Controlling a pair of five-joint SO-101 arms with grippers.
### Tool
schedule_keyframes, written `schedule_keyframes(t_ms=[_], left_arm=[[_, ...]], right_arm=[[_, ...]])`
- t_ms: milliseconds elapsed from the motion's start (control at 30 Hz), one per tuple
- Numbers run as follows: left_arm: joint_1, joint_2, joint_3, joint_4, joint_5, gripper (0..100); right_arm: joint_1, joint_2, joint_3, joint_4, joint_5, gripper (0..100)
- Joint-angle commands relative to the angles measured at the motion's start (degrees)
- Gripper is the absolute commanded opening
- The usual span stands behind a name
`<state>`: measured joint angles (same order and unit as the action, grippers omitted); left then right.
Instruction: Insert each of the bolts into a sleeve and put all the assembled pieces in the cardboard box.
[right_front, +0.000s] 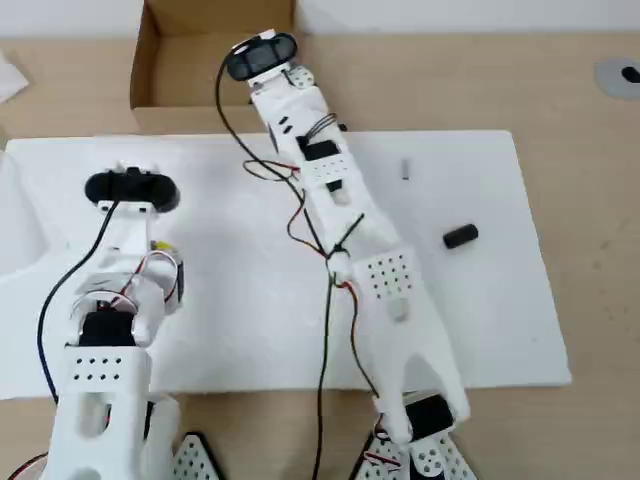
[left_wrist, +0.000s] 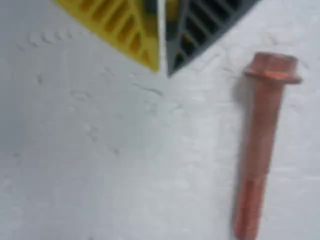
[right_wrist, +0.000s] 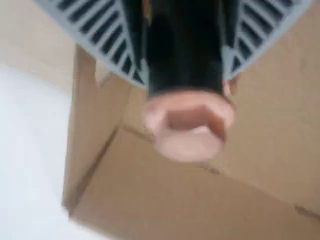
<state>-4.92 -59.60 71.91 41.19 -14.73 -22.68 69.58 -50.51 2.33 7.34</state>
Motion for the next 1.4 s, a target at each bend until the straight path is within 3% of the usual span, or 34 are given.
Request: schedule_keyframes(t_ms=[0, 100, 300, 533, 633, 767, 867, 1067, 1200, 1367], left_arm=[[0.97, 0.04, -0.62, -1.14, 2.81, 0], [0.88, 0.04, -0.53, -2.73, 4.31, 0], [0.62, 0.04, -0.79, -2.64, 5.54, 6], [-7.82, 0.13, -4.22, -1.23, 17.76, 10], [-10.37, 0.75, -8.62, 4.48, 22.24, 11], [-10.46, 7.25, -15.91, 10.20, 23.12, 11], [-10.37, 15.25, -21.63, 10.64, 21.10, 11], [-10.55, 33.45, -35.52, 11.25, 7.30, 11], [-10.46, 45.32, -46.51, 20.04, 4.13, 11], [-10.81, 55.96, -58.55, 29.80, -2.64, 11]], right_arm=[[0.66, 2.86, -10.95, 4.40, 6.42, 1.8], [0.66, 7.60, -15.52, 5.63, 10.20, 8.6], [0.57, 14.11, -24.13, 8.79, 10.55, 24.0], [0.40, 18.51, -36.09, 16.70, 10.20, 25.3], [0.40, 20.09, -43.21, 22.42, 10.11, 25.3], [0.66, 19.56, -45.05, 26.29, 7.47, 25.3], [1.27, 16.40, -45.23, 28.84, 4.75, 25.3], [3.47, 6.02, -45.14, 44.92, -1.05, 25.3], [4.18, -0.66, -45.05, 65.76, -3.69, 25.3], [4.44, -7.08, -45.05, 83.87, -4.31, 25.1]])
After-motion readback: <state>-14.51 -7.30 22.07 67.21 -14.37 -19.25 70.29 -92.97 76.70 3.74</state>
